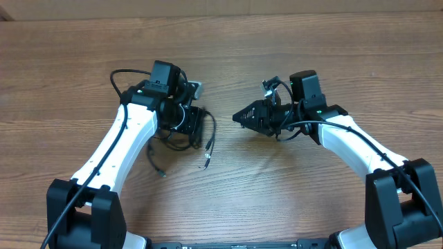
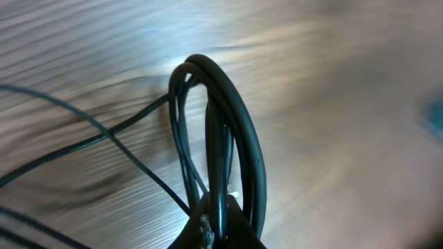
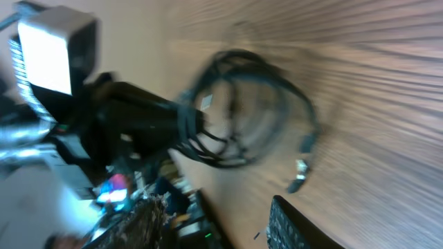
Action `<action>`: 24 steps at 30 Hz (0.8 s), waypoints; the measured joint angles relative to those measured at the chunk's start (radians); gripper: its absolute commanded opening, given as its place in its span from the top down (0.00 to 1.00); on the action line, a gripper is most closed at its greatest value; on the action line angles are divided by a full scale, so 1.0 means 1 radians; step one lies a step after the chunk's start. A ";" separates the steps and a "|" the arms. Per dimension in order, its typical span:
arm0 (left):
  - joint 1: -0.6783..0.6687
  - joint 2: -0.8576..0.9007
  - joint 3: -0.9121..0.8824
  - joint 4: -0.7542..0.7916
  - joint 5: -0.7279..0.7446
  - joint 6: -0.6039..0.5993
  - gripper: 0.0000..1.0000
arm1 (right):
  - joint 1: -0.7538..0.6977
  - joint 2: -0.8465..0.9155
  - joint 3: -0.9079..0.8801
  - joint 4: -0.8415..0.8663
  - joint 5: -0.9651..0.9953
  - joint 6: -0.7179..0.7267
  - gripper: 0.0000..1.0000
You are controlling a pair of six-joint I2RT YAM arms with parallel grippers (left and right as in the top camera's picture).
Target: Untangle cables
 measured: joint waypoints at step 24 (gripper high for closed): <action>0.038 0.000 0.001 -0.011 0.420 0.307 0.96 | 0.062 0.000 0.000 0.091 -0.130 0.163 0.60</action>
